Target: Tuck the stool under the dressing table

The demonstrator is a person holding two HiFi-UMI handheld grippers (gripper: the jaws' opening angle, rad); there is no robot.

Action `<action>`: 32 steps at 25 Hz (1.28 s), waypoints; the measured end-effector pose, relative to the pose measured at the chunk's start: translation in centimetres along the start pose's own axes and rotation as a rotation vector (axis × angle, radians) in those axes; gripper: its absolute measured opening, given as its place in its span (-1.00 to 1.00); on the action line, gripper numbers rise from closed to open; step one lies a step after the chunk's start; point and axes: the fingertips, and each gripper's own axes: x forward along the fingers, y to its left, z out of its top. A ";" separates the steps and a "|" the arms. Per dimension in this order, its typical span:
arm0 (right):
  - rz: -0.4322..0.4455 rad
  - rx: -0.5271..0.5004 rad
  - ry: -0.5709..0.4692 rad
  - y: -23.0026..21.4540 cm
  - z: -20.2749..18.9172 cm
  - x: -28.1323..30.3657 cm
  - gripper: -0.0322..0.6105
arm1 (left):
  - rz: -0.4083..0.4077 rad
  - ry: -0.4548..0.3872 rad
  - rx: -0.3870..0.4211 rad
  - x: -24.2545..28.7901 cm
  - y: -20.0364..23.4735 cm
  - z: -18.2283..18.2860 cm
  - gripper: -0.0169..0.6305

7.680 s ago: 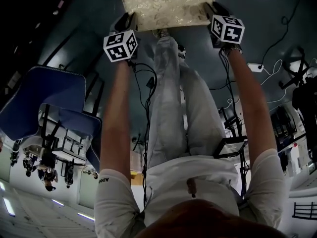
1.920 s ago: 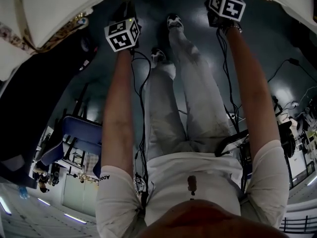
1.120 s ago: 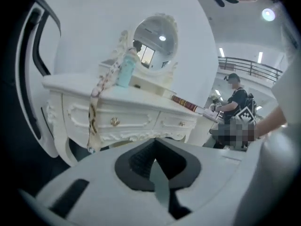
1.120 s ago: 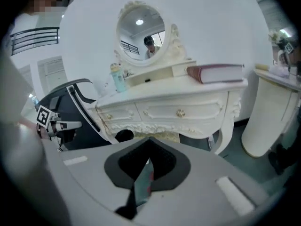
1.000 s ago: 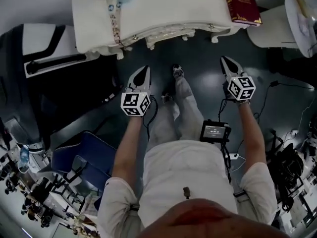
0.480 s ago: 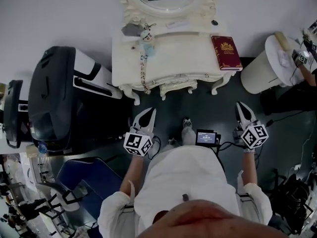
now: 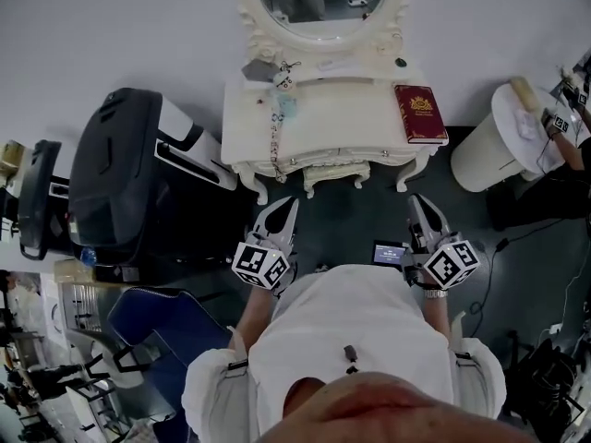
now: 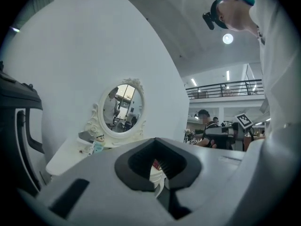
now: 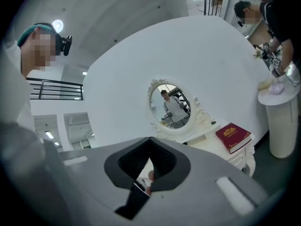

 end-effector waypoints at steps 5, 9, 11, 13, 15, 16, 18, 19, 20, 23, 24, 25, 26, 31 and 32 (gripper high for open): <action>0.016 -0.030 0.060 0.2 -2.7 -0.5 -0.88 | -0.050 -0.010 0.005 2.8 -4.4 -0.9 -0.93; 0.030 -0.016 0.117 -1.2 -3.1 -2.2 -0.88 | -0.065 0.013 -0.010 5.4 -8.8 -2.1 -0.93; 0.044 -0.015 0.144 -2.4 -2.8 -2.8 -0.88 | -0.067 0.022 -0.016 6.5 -10.8 -2.7 -0.93; 0.062 -0.028 0.161 -3.6 -2.3 -3.0 -0.88 | -0.058 0.034 -0.009 7.4 -12.0 -3.1 -0.93; 0.079 -0.055 0.168 -4.6 -1.8 -3.3 -0.88 | -0.034 0.041 -0.007 7.8 -12.8 -3.5 -0.93; 0.085 -0.068 0.167 -4.9 -1.6 -3.5 -0.88 | -0.018 0.043 -0.012 7.7 -13.0 -3.7 -0.93; 0.093 -0.087 0.162 -5.5 -1.3 -3.7 -0.88 | 0.015 0.043 -0.033 7.3 -12.9 -4.2 -0.93; 0.097 -0.094 0.160 -5.7 -1.2 -3.8 -0.88 | 0.033 0.041 -0.043 7.1 -12.8 -4.4 -0.93; 0.101 -0.100 0.161 -5.9 -1.1 -3.8 -0.88 | 0.051 0.038 -0.050 6.9 -12.8 -4.5 -0.93; 0.113 -0.116 0.171 -6.3 -1.0 -4.1 -0.88 | 0.098 0.025 -0.048 6.3 -13.1 -4.7 -0.93; 0.116 -0.117 0.173 -6.4 -1.1 -4.4 -0.88 | 0.108 0.023 -0.045 6.1 -13.4 -4.8 -0.93; 0.118 -0.115 0.176 -6.6 -1.3 -4.8 -0.88 | 0.115 0.024 -0.044 6.0 -13.7 -4.9 -0.93; 0.119 -0.113 0.179 -6.7 -1.4 -5.1 -0.88 | 0.121 0.026 -0.044 5.9 -13.9 -5.2 -0.93; 0.124 -0.107 0.199 -7.7 -2.3 -6.1 -0.88 | 0.140 0.017 -0.067 6.1 -14.8 -6.2 -0.93; 0.124 -0.108 0.203 -7.9 -2.4 -6.2 -0.88 | 0.142 0.016 -0.070 6.1 -14.9 -6.3 -0.93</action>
